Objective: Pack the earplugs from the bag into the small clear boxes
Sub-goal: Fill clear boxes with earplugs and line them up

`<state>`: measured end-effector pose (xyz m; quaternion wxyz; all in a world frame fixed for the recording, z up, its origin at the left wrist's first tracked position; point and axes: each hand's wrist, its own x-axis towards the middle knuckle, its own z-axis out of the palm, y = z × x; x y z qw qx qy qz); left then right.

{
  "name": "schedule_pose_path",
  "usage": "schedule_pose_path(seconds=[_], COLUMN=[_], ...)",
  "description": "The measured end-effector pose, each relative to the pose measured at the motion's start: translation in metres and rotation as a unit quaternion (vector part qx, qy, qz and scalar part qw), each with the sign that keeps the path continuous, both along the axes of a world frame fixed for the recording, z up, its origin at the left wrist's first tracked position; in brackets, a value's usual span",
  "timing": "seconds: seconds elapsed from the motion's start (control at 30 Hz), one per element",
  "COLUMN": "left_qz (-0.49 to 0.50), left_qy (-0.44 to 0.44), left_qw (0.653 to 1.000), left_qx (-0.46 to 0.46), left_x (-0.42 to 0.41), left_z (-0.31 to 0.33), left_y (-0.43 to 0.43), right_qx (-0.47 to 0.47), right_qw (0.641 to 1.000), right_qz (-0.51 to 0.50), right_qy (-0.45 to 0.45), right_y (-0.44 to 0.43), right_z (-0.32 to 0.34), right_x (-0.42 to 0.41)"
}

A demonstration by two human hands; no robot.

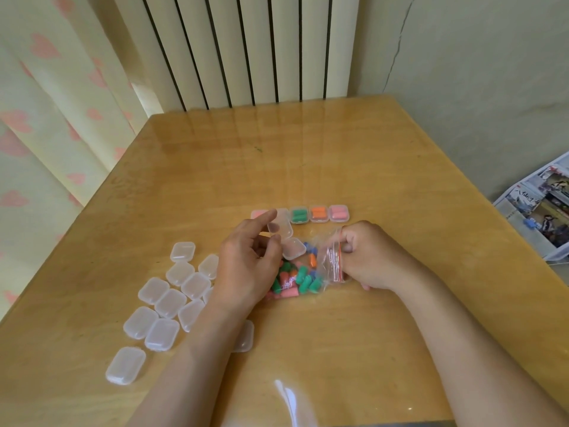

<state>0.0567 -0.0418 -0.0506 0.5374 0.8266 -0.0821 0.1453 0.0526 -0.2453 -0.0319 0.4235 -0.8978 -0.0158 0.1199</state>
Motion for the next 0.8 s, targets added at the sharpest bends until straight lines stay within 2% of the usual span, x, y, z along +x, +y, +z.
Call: schedule_pose_path(seconds=[0.17,0.37,0.8], left_qz=[-0.010,-0.026,-0.059], left_qy=[-0.004,-0.009,-0.008], left_qw=[1.000,1.000,0.998], left_qx=[0.003,0.008,0.004], left_x=[-0.001,-0.001,0.000], left_z=[0.000,-0.001,-0.005], left_y=[-0.001,0.000,0.000], right_qx=[-0.022,-0.115,-0.185], right_qw=[0.999,0.990,0.975], right_qz=[-0.004,-0.025,-0.020], right_qy=[-0.030,-0.078,-0.124], right_y=[0.005,0.009,0.013], right_z=[-0.001,-0.011,-0.018], right_x=[0.000,0.003,0.005])
